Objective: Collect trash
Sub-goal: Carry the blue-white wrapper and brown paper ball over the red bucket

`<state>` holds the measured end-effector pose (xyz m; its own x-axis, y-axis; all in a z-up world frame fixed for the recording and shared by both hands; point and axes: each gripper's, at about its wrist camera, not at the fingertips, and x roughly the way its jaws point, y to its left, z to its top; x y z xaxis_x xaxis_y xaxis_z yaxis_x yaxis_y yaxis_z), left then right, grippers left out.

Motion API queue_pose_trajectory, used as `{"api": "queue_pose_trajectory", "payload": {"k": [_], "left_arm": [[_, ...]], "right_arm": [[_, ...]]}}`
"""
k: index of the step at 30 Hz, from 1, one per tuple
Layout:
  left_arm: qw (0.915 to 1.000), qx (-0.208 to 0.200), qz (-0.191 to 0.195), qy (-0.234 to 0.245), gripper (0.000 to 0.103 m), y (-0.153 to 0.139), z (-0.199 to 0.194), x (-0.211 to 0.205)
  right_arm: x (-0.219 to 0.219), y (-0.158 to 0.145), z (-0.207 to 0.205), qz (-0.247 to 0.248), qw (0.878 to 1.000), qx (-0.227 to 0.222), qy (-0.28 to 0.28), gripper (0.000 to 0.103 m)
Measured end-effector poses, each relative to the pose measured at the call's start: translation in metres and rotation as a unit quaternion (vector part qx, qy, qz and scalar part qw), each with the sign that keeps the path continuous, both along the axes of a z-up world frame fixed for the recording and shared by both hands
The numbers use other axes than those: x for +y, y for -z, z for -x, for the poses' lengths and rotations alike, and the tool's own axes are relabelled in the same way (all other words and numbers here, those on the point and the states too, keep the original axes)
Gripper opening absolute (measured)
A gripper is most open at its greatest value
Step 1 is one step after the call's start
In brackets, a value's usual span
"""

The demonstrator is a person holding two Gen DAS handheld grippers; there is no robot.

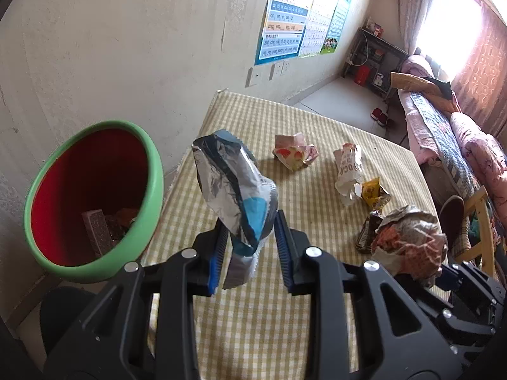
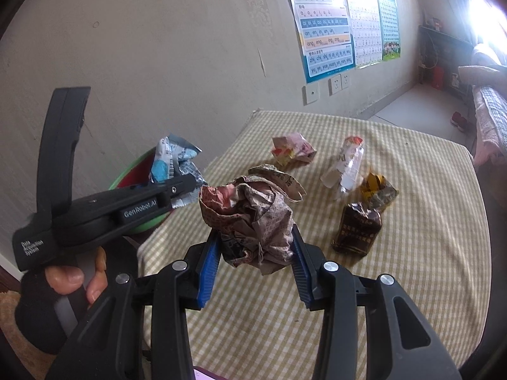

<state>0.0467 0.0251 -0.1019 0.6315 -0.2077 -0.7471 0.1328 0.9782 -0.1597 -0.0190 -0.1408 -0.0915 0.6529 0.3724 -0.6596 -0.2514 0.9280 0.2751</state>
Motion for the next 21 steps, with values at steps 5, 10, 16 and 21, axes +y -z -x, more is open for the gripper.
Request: {"api": "queue_pose_trajectory", "payload": {"k": [5,10,16,21], "left_arm": [[1.0000,-0.002,-0.005,-0.005,0.029,-0.004,-0.001,0.011],[0.9998,-0.003,-0.008,-0.020,0.029,-0.006,-0.003,0.026],[0.9993,-0.011,-0.014,-0.034,0.029,-0.013,0.000,0.042],[0.9986,-0.014,-0.019,-0.047,0.029,-0.015,0.000,0.057]], "right_arm": [[0.014,-0.011,-0.003,-0.004,1.000,-0.009,-0.018,0.041],[0.026,-0.012,-0.005,-0.004,0.999,-0.006,-0.033,0.041],[0.032,-0.011,-0.006,-0.002,0.999,0.001,-0.041,0.041],[0.041,-0.005,-0.009,0.001,0.999,0.011,-0.051,0.041]]}}
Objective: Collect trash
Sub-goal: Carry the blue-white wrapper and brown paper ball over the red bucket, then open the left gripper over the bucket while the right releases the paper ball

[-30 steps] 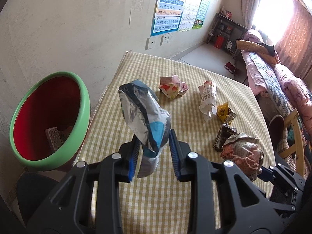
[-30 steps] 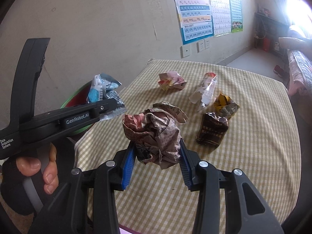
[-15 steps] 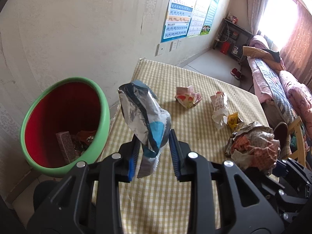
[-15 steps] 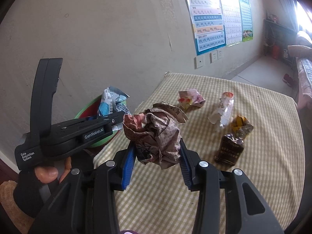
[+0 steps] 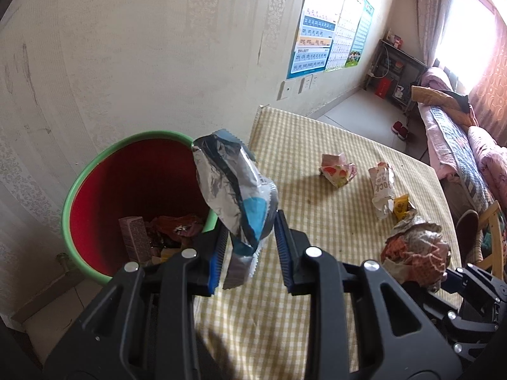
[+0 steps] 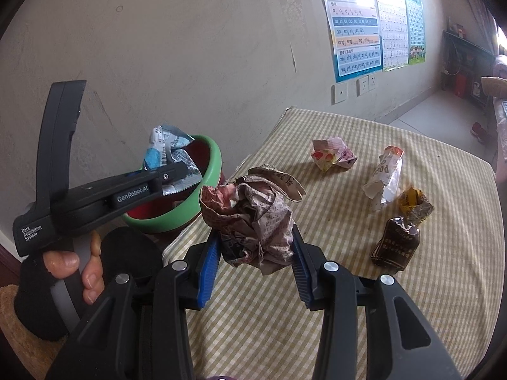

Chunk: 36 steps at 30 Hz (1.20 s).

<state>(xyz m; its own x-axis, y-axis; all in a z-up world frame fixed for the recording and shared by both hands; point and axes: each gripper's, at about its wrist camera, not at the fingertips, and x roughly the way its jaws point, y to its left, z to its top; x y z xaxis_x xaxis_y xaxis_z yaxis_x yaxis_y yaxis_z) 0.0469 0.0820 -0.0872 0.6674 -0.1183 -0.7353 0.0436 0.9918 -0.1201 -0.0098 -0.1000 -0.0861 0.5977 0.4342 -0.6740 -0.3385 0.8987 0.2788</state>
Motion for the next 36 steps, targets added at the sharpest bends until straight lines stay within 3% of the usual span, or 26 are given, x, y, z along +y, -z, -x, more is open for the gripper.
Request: {"api": "queue_pose_trajectory", "payload": {"k": [10,20,25,33,35,36], "left_arm": [[0.9997,0.006,0.008,-0.021,0.029,0.003,-0.004,0.027],[0.9975,0.025,0.005,-0.065,0.029,0.012,-0.012,0.081],[0.9941,0.050,0.032,-0.090,0.029,0.024,-0.019,0.112],[0.9922,0.052,0.009,-0.113,0.029,0.028,-0.036,0.137],[0.9900,0.050,0.003,-0.132,0.037,0.029,-0.039,0.144],[0.9890,0.050,0.002,-0.140,0.051,0.029,-0.039,0.147]], "right_arm": [[0.027,0.006,-0.019,0.006,0.999,0.012,-0.031,0.041],[0.068,0.010,-0.048,-0.011,0.997,0.036,-0.062,0.042],[0.094,0.007,-0.068,-0.029,0.995,0.045,-0.081,0.042],[0.138,0.001,-0.108,-0.060,0.991,0.063,-0.104,0.044],[0.146,0.001,-0.115,-0.066,0.989,0.068,-0.109,0.048],[0.149,0.001,-0.118,-0.073,0.988,0.071,-0.112,0.053]]}}
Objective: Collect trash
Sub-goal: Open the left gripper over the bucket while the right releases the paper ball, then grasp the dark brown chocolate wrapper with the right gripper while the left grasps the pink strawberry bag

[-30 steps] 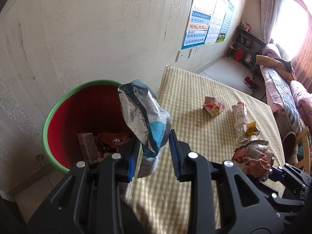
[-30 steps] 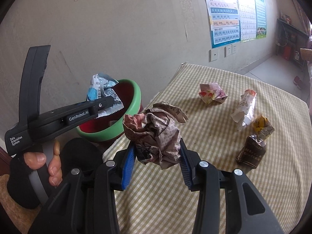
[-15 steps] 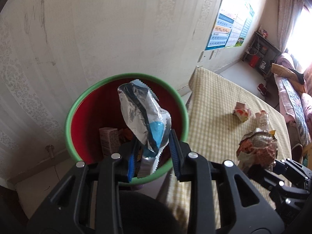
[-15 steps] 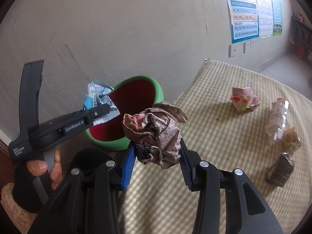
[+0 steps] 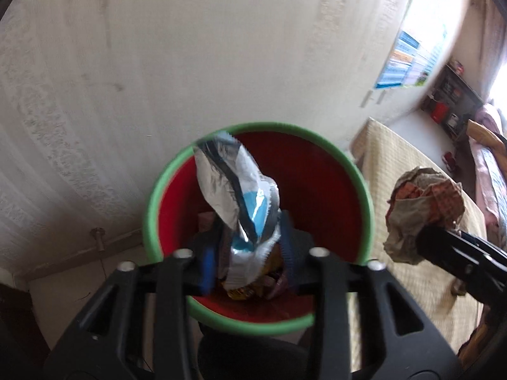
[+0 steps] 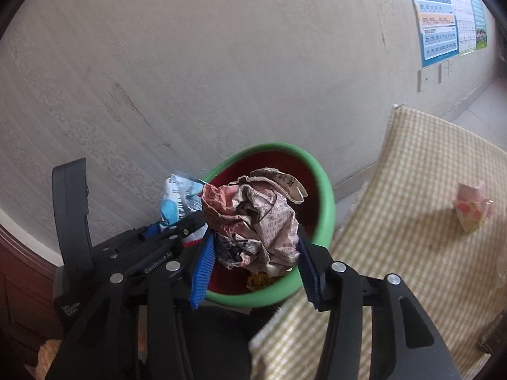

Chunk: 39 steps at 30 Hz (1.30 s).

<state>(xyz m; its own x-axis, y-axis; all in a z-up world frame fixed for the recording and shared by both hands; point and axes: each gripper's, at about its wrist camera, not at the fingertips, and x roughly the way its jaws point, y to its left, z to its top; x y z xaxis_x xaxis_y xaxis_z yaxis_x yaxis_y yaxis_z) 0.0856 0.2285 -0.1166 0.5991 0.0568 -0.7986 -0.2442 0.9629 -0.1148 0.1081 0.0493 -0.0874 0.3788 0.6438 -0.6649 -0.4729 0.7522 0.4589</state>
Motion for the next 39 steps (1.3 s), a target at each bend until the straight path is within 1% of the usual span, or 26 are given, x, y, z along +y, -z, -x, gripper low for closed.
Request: {"api": "queue_pose_trajectory", "payload": {"k": [1,3,4,5,8,10,12,14,16,17,19,20,21,22,24,27,29,33,35,37,38,39], "left_arm": [[1.0000,-0.004,0.000,-0.008,0.060,0.000,0.002,0.003],[0.9998,-0.007,-0.001,-0.016,0.065,-0.001,0.005,0.006],[0.9998,-0.006,-0.003,-0.016,0.069,-0.001,0.006,0.007],[0.9998,-0.006,-0.006,-0.015,0.070,0.000,0.008,0.006],[0.9999,-0.005,-0.010,-0.009,0.071,-0.001,0.011,0.002],[0.9999,-0.010,-0.003,-0.006,0.075,-0.004,0.013,-0.002],[0.9997,-0.019,0.012,0.001,0.076,-0.009,0.015,-0.006],[0.9995,-0.023,0.019,0.009,0.076,-0.011,0.017,-0.014],[0.9992,-0.024,0.024,0.023,0.077,-0.013,0.020,-0.026],[0.9989,-0.024,0.026,0.032,0.077,-0.014,0.021,-0.034],[0.9982,-0.025,0.028,0.047,0.077,-0.015,0.023,-0.048],[0.9975,-0.027,0.032,0.057,0.077,-0.015,0.024,-0.056],[0.9968,-0.028,0.036,0.065,0.077,-0.015,0.026,-0.065],[0.9962,-0.029,0.040,0.071,0.077,-0.016,0.027,-0.072],[0.9948,-0.028,0.043,0.088,0.077,-0.015,0.029,-0.088],[0.9922,-0.015,0.032,0.119,0.077,-0.012,0.035,-0.116],[0.9901,-0.011,0.028,0.137,0.077,-0.011,0.038,-0.132],[0.9854,-0.014,0.022,0.168,0.077,-0.013,0.041,-0.159],[0.9832,-0.015,0.018,0.181,0.077,-0.014,0.036,-0.173],[0.9805,-0.014,0.024,0.195,0.077,-0.012,0.027,-0.188],[0.9794,-0.007,0.030,0.200,0.077,-0.010,0.022,-0.193],[0.9779,0.000,0.044,0.204,0.076,-0.005,0.013,-0.203]], "right_arm": [[0.002,0.000,-0.002,-0.005,1.000,0.002,-0.002,0.057],[0.003,-0.002,-0.004,-0.012,1.000,-0.002,-0.002,0.060],[0.001,-0.004,-0.003,-0.014,1.000,-0.006,-0.001,0.065],[-0.004,-0.005,-0.001,-0.013,1.000,-0.012,0.004,0.067],[-0.030,-0.003,0.003,0.003,0.999,-0.022,0.028,0.068],[-0.058,-0.001,0.008,0.017,0.998,-0.030,0.061,0.068],[-0.094,0.004,0.015,0.039,0.992,-0.039,0.111,0.069],[-0.134,0.013,0.022,0.073,0.981,-0.049,0.172,0.069],[-0.178,0.027,0.029,0.116,0.964,-0.042,0.235,0.070],[-0.200,0.036,0.032,0.131,0.956,-0.026,0.261,0.070],[-0.234,0.052,0.037,0.133,0.945,0.006,0.299,0.070],[-0.249,0.062,0.039,0.135,0.939,0.025,0.314,0.070],[-0.258,0.070,0.040,0.134,0.936,0.042,0.321,0.070],[-0.266,0.079,0.034,0.130,0.936,0.055,0.324,0.070],[-0.276,0.091,0.034,0.104,0.936,0.076,0.328,0.070],[-0.278,0.103,0.028,0.095,0.939,0.084,0.320,0.070],[-0.278,0.109,0.025,0.089,0.943,0.090,0.308,0.054],[-0.279,0.097,0.043,0.065,0.947,0.082,0.303,0.053],[-0.287,0.085,0.058,0.039,0.952,0.077,0.295,0.053],[-0.289,0.074,0.075,0.028,0.957,0.069,0.280,0.053],[-0.288,0.070,0.086,0.032,0.960,0.060,0.272,0.053],[-0.287,0.067,0.094,0.038,0.961,0.053,0.268,0.053]]}}
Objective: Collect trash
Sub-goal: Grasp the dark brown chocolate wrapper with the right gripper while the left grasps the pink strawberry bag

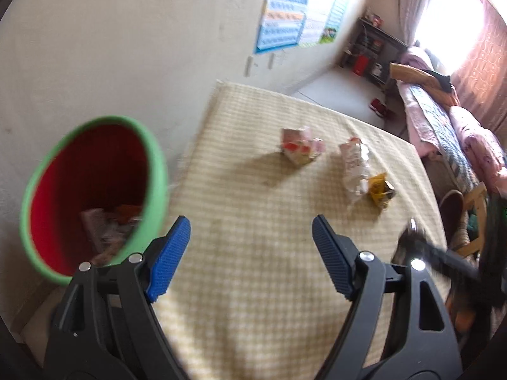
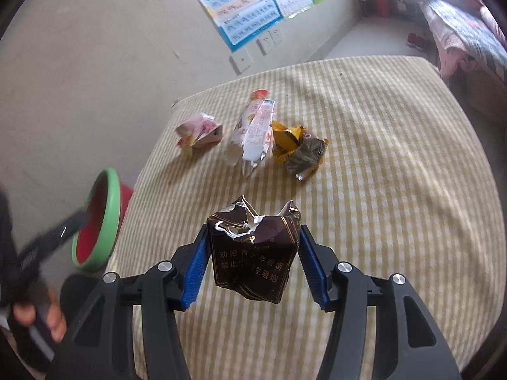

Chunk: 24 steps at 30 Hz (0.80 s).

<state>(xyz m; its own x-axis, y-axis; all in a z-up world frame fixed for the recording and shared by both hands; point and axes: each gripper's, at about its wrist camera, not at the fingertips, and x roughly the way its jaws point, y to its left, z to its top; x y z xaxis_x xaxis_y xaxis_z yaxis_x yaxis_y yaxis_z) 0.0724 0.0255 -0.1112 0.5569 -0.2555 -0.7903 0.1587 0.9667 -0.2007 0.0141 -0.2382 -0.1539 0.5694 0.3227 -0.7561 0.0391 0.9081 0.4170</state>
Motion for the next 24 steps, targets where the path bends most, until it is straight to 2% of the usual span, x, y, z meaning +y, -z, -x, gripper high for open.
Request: {"api": "queue_pose_trajectory", "payload": {"k": [2,4,8,10,14,16,19,24], "left_arm": [[0.9999,0.005,0.010,0.005,0.076,0.006,-0.013,-0.016],[0.9998,0.000,0.000,0.018,0.077,0.009,-0.026,-0.034],[0.9965,-0.014,-0.054,0.063,0.077,0.015,-0.064,-0.071],[0.9933,-0.014,-0.077,0.085,0.082,0.017,-0.079,-0.082],[0.9789,-0.005,-0.157,0.130,0.084,0.031,-0.112,-0.104],[0.9722,0.001,-0.180,0.150,0.084,0.037,-0.121,-0.111],[0.9632,0.022,-0.199,0.180,0.084,0.048,-0.134,-0.120],[0.9616,0.053,-0.192,0.189,0.084,0.060,-0.153,-0.130]], "right_arm": [[0.000,0.003,0.014,0.015,1.000,-0.001,-0.005,0.053],[-0.003,0.007,0.015,0.005,1.000,0.006,-0.001,0.053],[-0.016,0.002,0.016,-0.020,1.000,-0.011,0.010,0.054],[-0.020,0.004,0.016,-0.031,0.999,-0.015,0.012,0.054],[-0.033,0.010,0.014,-0.066,0.998,-0.004,0.022,0.054],[-0.038,0.011,0.012,-0.078,0.997,-0.002,0.026,0.054],[-0.048,0.010,0.012,-0.098,0.995,-0.003,0.033,0.054],[-0.062,0.008,0.016,-0.125,0.991,0.000,0.045,0.054]]}}
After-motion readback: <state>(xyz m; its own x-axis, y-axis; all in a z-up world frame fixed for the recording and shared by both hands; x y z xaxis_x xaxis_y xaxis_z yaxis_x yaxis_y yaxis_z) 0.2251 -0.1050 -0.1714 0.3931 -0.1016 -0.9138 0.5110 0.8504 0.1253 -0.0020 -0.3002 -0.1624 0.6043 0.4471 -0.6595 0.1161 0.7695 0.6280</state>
